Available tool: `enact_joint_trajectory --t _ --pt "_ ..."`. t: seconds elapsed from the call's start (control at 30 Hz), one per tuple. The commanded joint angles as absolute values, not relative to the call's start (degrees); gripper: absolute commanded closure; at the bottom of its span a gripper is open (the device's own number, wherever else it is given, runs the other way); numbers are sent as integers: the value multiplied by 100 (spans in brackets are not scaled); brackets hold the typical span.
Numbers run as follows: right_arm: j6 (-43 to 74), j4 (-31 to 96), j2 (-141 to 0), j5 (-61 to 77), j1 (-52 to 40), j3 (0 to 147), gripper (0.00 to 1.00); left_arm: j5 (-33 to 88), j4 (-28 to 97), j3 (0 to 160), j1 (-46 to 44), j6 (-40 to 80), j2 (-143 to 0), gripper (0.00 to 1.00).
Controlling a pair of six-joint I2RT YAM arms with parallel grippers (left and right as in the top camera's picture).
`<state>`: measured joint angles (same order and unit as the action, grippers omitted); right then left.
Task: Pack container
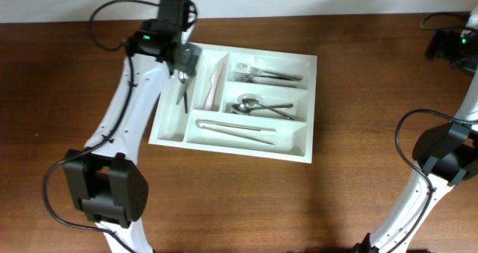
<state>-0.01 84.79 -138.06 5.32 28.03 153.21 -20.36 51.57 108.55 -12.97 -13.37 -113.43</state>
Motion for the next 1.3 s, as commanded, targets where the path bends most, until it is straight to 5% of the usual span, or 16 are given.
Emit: enact_joint_trajectory --t 0.0,0.1,0.27,0.7,1.27 --pt "362 8455 -13839 2657 2766 15299 1 -2073 5376 10958 -952 -1310 -11249 1" --pt "373 8663 -13839 3332 2644 15301 1 -1415 5520 10958 -637 -1240 -11246 1" --pt "128 9736 -13839 2078 1892 15290 1 -878 5575 10958 -121 -1028 -11249 1" --pt "639 9736 -13445 998 -928 14274 1 -845 5808 10956 766 -1393 -11262 1" --pt "888 9730 -13013 106 -521 12866 2 -99 6462 10956 906 -2071 -12479 1"
